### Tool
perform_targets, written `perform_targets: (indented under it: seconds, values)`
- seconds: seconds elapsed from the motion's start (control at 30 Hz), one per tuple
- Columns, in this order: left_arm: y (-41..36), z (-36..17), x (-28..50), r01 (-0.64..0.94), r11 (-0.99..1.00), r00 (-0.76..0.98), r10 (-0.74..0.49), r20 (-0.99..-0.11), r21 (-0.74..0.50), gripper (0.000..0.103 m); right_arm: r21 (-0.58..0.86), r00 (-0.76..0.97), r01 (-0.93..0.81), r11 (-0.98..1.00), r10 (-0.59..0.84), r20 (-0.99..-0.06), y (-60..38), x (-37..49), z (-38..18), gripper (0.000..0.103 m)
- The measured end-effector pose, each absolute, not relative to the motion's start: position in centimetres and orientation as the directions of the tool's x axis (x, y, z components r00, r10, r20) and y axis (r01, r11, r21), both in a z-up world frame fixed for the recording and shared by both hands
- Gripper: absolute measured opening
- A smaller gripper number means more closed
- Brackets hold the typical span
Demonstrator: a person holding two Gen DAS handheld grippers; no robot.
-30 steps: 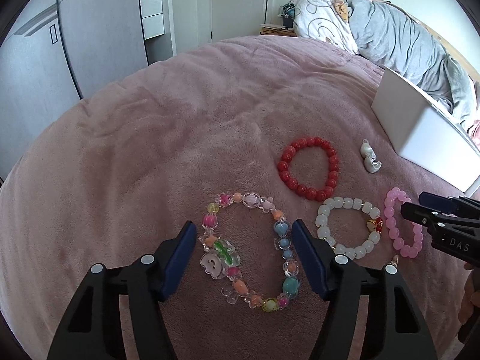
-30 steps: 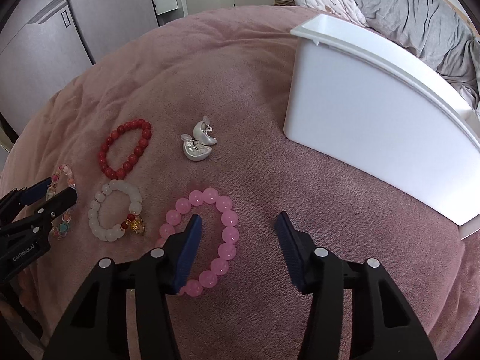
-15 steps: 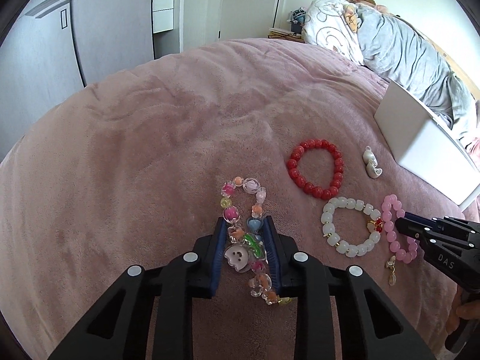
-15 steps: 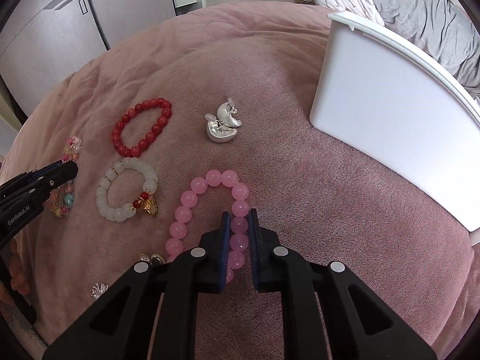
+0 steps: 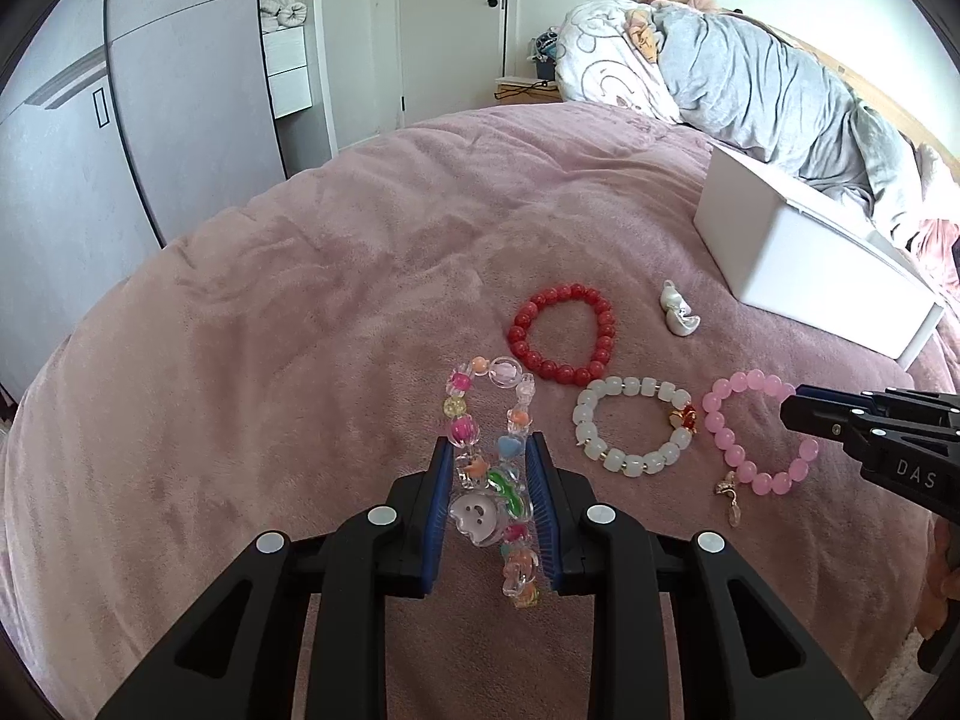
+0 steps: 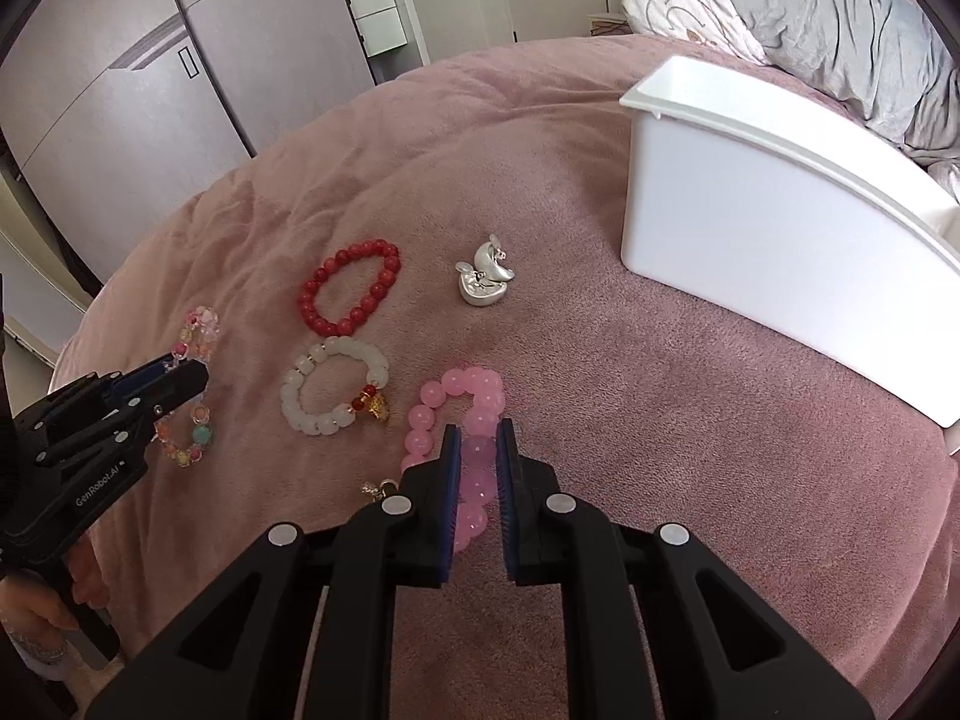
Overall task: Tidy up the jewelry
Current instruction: 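Carry both bracelets into the white box and open both tools to release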
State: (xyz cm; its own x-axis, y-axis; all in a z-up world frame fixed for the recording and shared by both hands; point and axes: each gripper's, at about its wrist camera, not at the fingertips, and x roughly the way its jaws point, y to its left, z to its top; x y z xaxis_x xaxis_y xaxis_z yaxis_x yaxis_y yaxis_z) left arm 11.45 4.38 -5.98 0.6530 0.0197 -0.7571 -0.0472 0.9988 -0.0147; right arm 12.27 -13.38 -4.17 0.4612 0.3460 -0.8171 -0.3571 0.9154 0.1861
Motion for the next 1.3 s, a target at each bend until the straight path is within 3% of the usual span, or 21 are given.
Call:
perform_targets:
  seconds: [0.43, 0.8, 1.3]
  values:
    - [2.9, -3.8, 9.9, 0.008, 0.999, 0.671, -0.034, -0.741, -0.039, 0.029, 0.222, 0.511, -0.374, 0.901, 0.400, -0.761, -14.0, 10.4, -0.4, 0.012]
    - [-1.0, 0.3, 10.1, 0.154, 0.985, 0.699, -0.164, -0.696, -0.076, 0.029, 0.266, 0.572, -0.360, 0.894, 0.437, -0.694, -16.6, 9.5, 3.7, 0.012]
    - [-8.3, 7.1, 15.9, 0.322, 0.942, 0.703, -0.305, -0.643, -0.094, 0.029, 0.207, 0.712, -0.315, 0.926, 0.375, -0.594, -24.0, 12.0, 12.1, 0.012]
